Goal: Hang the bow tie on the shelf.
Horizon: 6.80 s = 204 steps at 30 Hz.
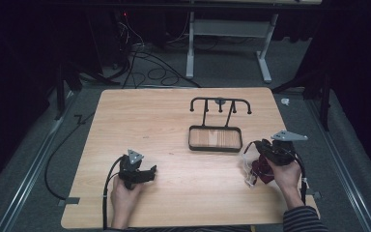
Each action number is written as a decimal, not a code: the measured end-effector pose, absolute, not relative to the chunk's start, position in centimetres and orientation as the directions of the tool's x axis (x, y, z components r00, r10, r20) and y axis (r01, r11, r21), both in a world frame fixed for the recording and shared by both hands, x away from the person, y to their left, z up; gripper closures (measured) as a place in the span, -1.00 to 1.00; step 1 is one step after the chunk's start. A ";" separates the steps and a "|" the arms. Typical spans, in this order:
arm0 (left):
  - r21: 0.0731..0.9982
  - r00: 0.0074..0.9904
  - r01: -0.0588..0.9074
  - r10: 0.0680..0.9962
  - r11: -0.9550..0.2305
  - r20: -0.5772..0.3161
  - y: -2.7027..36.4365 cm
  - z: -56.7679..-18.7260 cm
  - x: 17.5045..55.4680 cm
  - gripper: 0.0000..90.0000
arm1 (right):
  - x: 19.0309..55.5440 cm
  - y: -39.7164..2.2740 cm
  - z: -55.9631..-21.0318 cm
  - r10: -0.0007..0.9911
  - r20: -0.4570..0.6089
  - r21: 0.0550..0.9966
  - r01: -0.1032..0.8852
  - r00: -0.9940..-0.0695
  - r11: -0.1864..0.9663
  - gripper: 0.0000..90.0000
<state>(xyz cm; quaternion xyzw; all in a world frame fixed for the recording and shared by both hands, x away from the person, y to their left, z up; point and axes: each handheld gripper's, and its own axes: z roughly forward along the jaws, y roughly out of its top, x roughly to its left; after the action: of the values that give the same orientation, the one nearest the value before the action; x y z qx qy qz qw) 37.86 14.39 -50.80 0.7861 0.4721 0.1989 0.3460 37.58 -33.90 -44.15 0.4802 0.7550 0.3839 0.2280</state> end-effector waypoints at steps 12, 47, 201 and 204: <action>0.731 0.477 0.605 0.879 -0.316 -0.015 14.4 -50.8 37.9 -0.62 | 36.5 -32.7 -40.4 0.879 -0.071 0.836 0.453 -0.472 0.310 1.00; 0.730 0.478 0.605 0.878 -0.317 -0.015 14.4 -50.8 37.9 -0.62 | 36.8 -27.8 -35.5 0.806 -0.123 0.885 0.303 -0.579 0.353 1.00; 0.730 0.475 0.607 0.880 -0.314 -0.017 14.4 -50.8 37.9 -0.61 | 37.0 -33.9 -35.6 0.900 0.046 0.901 0.407 -0.434 0.150 0.53; 0.731 0.475 0.607 0.880 -0.314 -0.017 14.4 -50.8 37.9 -0.61 | 36.6 -34.0 -35.7 0.897 0.057 0.902 0.407 -0.437 0.141 0.53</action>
<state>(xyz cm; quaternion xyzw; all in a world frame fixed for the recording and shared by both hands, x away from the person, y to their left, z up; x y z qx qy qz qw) 37.92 14.42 -50.78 0.7861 0.4727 0.1975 0.3459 36.58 -34.00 -35.72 0.4606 0.7080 0.4662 0.2630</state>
